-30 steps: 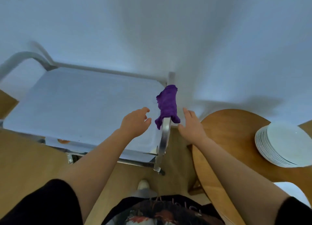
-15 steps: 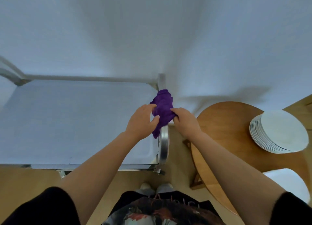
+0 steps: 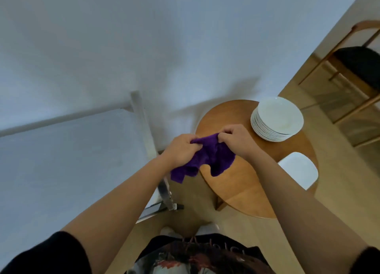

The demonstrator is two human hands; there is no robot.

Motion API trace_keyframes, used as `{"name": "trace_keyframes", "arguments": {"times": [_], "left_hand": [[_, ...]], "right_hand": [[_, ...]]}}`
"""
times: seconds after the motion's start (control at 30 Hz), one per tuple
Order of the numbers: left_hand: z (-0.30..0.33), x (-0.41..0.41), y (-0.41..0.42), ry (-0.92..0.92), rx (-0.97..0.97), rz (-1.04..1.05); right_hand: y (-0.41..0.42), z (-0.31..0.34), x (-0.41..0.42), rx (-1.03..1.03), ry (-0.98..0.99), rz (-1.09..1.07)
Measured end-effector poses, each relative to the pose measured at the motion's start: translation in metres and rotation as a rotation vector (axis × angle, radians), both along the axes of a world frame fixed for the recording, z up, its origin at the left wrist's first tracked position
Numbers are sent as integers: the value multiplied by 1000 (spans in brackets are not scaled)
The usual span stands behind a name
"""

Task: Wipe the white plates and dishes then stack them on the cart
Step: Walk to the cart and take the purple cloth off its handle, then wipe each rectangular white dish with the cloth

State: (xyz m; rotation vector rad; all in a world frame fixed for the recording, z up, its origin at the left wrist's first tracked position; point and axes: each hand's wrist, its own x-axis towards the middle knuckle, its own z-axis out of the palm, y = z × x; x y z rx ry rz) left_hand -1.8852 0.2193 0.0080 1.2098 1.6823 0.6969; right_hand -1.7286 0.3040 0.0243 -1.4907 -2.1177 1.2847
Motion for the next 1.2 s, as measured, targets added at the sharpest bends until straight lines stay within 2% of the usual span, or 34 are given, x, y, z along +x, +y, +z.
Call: {"name": "trace_keyframes", "arguments": {"times": [0.1,0.2,0.33,0.43,0.5,0.63,0.73,0.83,0.9,1.0,1.1,1.2], "left_hand": [[-2,35,9,-265,-160,22],[-4,69,20,-367,-250,9],[-5,126,37,-228,-206,-60],[-8,182,47,-58,-83,-134],[-11,223,50,-35,-42,-95],[-28,300,54,16,-65,-24],[-33,343,55,57,-125,7],[-34,372,46,42,-159,-84],[-36,378,42,-55,-162,-149],[-39,373,42,-222,-90,-62],[-51,358,37,-117,-7,136],[-69,338,41,4,-28,206]], "right_hand": [[-3,-10,46,-88,71,-158],[-12,-25,88,-68,124,-302],[-30,-48,133,-86,222,-562],[-38,-62,166,-483,466,-744],[-38,-65,193,-724,659,-817],[-28,-70,251,-844,878,-938],[-16,-69,288,-944,1007,-921],[-12,-70,305,-1025,999,-867],[-8,-72,312,-1022,927,-822],[1,-79,321,-975,803,-748],[13,-85,325,-882,721,-816],[31,-87,330,-739,691,-906]]}}
